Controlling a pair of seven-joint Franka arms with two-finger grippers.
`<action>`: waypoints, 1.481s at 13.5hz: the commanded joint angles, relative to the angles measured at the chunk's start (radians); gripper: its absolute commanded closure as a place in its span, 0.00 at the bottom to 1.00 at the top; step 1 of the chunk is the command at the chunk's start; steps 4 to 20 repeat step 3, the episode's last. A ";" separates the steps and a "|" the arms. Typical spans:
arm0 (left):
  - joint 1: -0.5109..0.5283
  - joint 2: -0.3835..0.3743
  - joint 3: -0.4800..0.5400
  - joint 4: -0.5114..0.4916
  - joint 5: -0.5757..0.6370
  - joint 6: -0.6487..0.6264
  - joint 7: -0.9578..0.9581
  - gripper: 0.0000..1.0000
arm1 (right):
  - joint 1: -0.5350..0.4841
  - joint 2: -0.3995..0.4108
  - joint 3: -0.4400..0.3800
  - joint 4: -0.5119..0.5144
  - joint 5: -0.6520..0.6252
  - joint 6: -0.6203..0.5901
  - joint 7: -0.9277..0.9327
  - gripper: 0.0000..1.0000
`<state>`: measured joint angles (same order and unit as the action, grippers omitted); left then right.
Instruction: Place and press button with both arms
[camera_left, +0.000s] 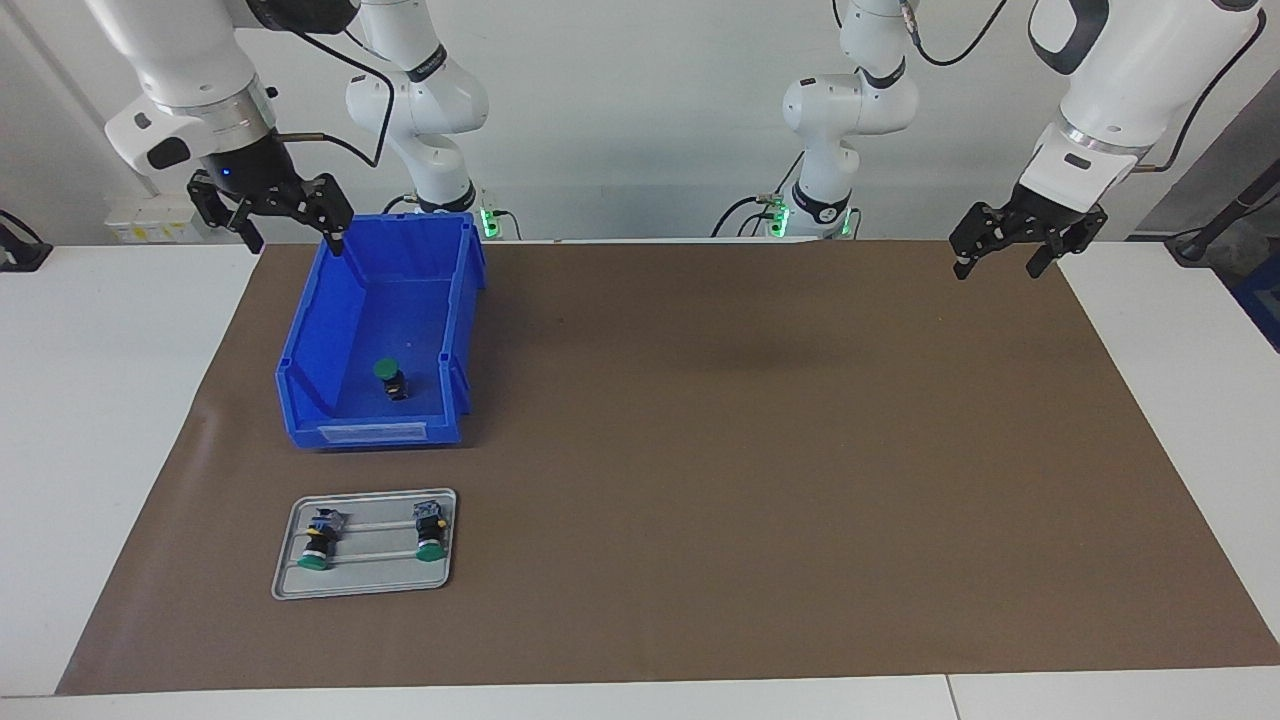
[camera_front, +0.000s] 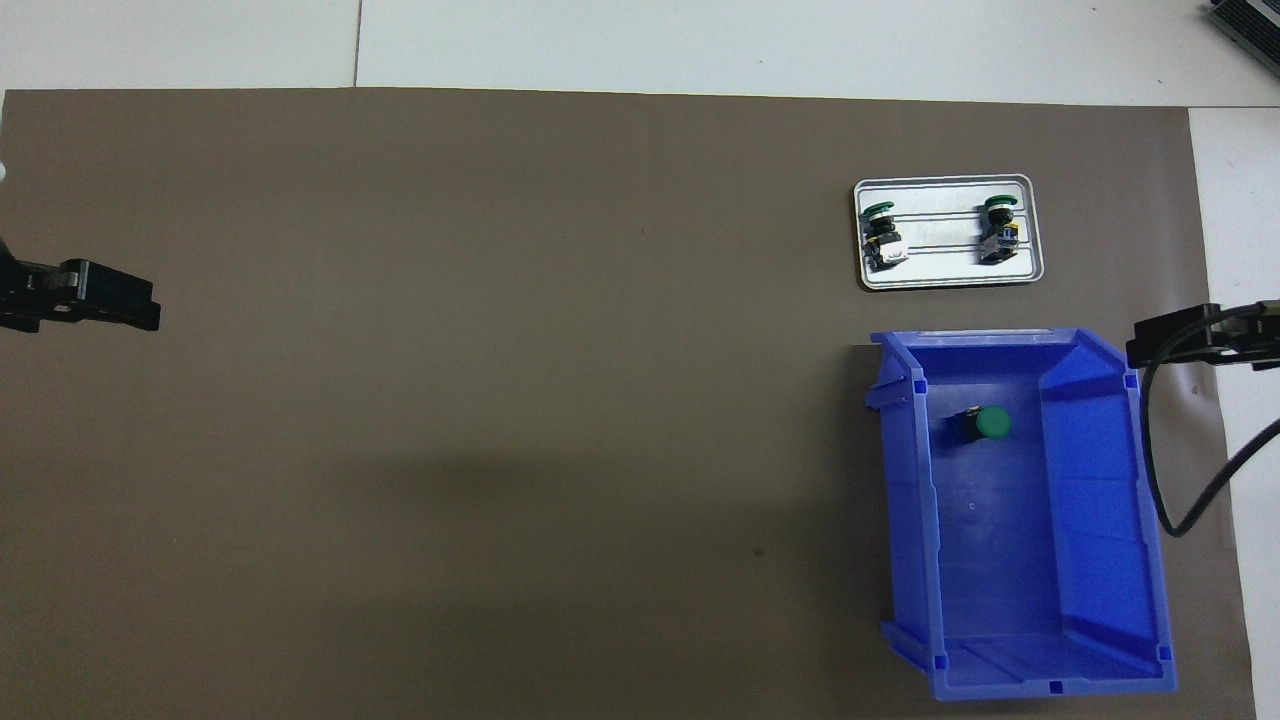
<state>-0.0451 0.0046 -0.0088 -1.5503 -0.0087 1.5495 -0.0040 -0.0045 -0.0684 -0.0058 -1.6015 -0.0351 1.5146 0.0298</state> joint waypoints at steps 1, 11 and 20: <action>0.011 -0.018 -0.010 -0.017 0.009 -0.009 0.001 0.00 | -0.002 -0.011 0.001 0.000 0.004 -0.014 -0.015 0.00; 0.011 -0.018 -0.008 -0.017 0.009 -0.009 0.001 0.00 | -0.002 -0.011 0.001 -0.002 0.004 -0.013 -0.014 0.00; 0.011 -0.018 -0.008 -0.017 0.009 -0.009 0.001 0.00 | -0.002 -0.011 0.001 -0.002 0.004 -0.013 -0.014 0.00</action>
